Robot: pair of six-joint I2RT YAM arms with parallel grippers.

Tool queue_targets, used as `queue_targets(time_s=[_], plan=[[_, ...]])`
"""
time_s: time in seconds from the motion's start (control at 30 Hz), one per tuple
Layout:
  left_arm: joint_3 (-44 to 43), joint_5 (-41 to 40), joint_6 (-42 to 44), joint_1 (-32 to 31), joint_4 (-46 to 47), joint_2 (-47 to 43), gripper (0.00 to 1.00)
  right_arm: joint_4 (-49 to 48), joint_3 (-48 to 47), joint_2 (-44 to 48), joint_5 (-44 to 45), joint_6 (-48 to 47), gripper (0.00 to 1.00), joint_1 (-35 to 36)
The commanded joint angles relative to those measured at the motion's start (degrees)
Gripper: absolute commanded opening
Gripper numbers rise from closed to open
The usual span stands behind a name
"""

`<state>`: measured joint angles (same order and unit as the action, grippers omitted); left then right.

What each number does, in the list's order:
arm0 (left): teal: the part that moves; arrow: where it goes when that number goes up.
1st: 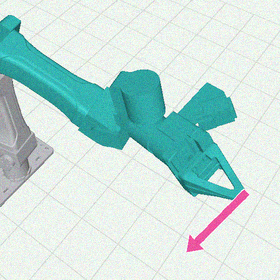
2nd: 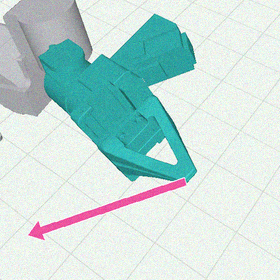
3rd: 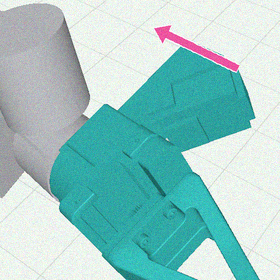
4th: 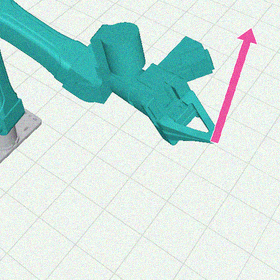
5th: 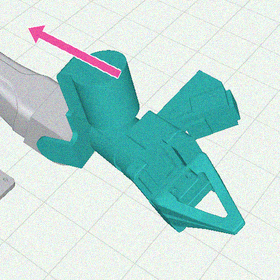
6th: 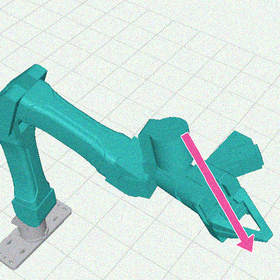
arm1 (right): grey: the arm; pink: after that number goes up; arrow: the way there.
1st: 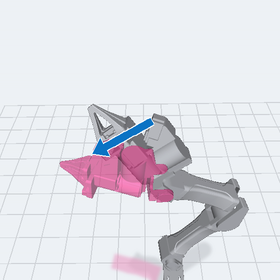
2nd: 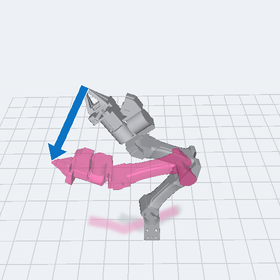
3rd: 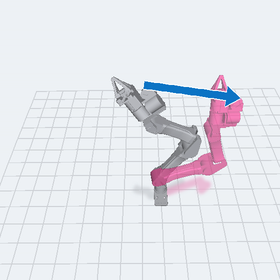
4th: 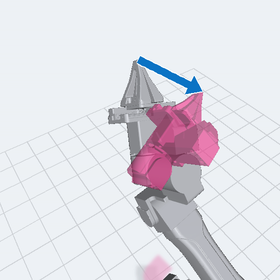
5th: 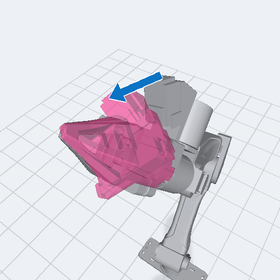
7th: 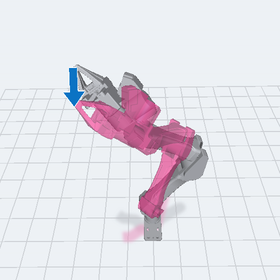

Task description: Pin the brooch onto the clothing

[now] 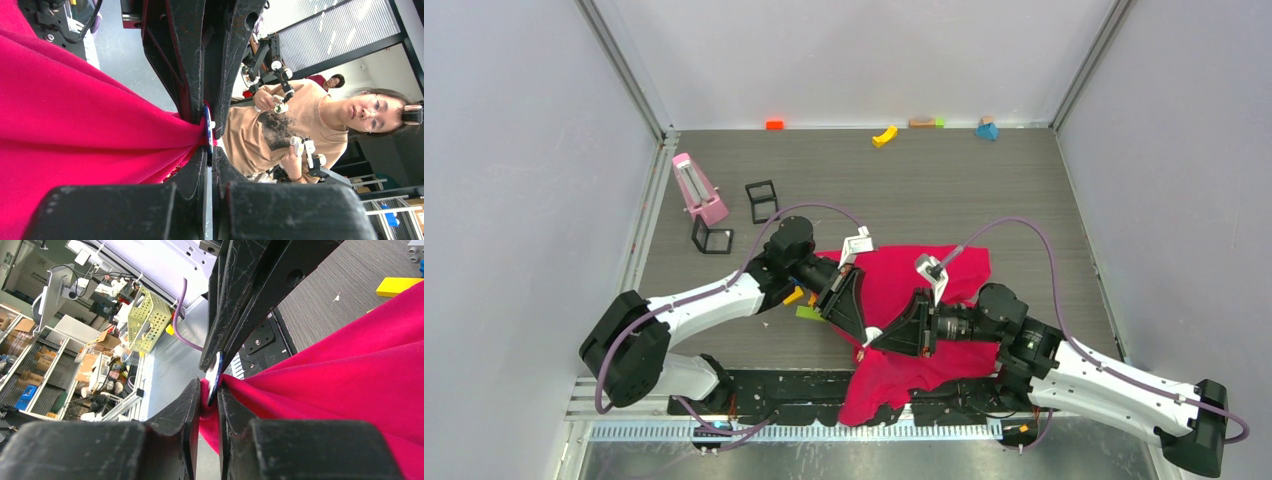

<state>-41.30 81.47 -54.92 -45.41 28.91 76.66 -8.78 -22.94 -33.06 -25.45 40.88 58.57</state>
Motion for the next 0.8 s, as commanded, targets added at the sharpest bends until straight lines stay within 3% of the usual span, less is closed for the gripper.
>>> queue_targets(time_s=[0.0, 0.27, 0.77], plan=[[-0.89, -3.06, -0.90, -2.23, 3.79, -0.44, 0.00, -1.59, -0.76, -2.86, 4.42, -1.65, 0.11, -0.07], [-0.71, -3.41, -0.46, -2.23, 3.79, -1.28, 0.00, 3.58, 0.20, -0.68, 11.64, 0.46, 0.01, -0.29], [-0.65, -3.28, -0.21, -2.40, 3.83, -1.56, 0.00, 8.33, -0.10, -3.41, 15.17, 5.48, 0.01, -3.10]])
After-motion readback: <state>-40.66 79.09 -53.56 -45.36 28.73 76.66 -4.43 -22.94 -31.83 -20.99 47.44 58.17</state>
